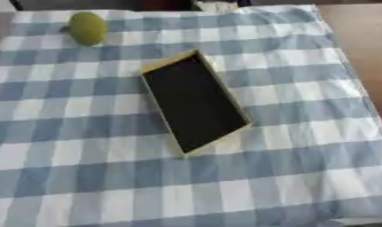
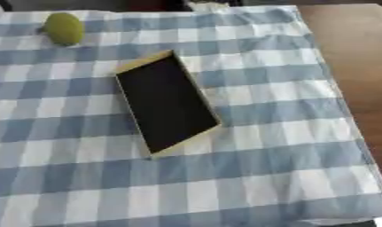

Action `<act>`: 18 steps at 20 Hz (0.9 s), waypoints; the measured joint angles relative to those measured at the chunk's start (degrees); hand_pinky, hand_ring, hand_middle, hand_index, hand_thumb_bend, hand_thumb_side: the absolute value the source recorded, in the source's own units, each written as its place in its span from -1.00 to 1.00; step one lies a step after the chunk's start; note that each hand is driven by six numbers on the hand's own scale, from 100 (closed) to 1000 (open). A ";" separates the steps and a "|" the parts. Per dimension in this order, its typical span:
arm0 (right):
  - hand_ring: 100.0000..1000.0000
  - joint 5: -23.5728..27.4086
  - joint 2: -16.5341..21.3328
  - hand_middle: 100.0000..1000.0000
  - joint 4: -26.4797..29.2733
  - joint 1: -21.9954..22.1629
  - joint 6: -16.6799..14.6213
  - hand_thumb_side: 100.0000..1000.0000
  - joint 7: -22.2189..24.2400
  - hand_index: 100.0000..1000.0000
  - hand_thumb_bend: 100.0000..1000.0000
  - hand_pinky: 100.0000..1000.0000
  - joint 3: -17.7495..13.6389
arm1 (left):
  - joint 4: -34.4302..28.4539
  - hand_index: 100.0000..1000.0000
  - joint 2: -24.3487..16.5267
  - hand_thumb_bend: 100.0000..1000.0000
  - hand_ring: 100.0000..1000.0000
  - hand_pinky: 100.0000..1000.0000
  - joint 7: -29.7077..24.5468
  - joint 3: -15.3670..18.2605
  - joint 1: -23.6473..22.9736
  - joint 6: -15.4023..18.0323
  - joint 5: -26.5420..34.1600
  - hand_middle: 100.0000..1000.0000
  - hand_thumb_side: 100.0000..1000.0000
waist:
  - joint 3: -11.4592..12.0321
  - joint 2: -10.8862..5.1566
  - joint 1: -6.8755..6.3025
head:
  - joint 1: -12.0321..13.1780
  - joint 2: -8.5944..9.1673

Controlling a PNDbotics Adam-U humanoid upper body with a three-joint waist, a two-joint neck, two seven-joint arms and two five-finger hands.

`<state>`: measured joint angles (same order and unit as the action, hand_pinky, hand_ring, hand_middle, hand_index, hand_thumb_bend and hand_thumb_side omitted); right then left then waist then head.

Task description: Pick up objects on the table and place them in the box.

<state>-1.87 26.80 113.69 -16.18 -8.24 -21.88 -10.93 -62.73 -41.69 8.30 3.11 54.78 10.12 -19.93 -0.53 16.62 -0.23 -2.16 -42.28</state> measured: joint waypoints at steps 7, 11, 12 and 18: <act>0.22 0.49 0.00 0.15 0.00 -0.45 0.08 0.14 0.59 0.28 -1.00 0.54 0.39 | 14.79 0.86 4.96 -0.27 0.58 0.53 -6.45 -2.42 7.90 4.20 -20.54 0.56 -0.24 | -0.60 0.00 0.41 | -0.41 -0.01; 0.22 0.57 0.00 0.16 0.00 -0.46 0.09 0.14 0.77 0.29 -1.00 0.54 0.41 | 20.61 0.86 7.42 -0.17 0.68 0.73 -9.58 -2.05 9.93 6.28 -28.73 0.62 -0.37 | -0.82 0.00 0.44 | -0.53 0.01; 0.22 0.59 0.00 0.16 0.00 -0.47 0.09 0.14 0.77 0.29 -1.00 0.54 0.41 | 21.65 0.84 7.86 -0.12 0.70 0.78 -10.55 -1.78 10.17 6.62 -30.04 0.63 -0.45 | -0.84 0.01 0.44 | -0.56 0.04; 0.22 0.75 0.00 0.16 0.00 -0.97 0.07 0.14 0.78 0.29 -1.00 0.54 0.70 | 24.38 0.84 9.43 -0.05 0.76 0.83 -17.00 -1.11 10.90 8.34 -34.37 0.68 -0.72 | -0.88 0.30 0.46 | -0.92 1.36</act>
<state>-1.12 26.80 113.69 -17.15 -8.17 -21.10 -10.24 -38.35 -32.27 -8.70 2.00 65.68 18.46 -54.30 -1.41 16.92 0.22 -3.08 -40.92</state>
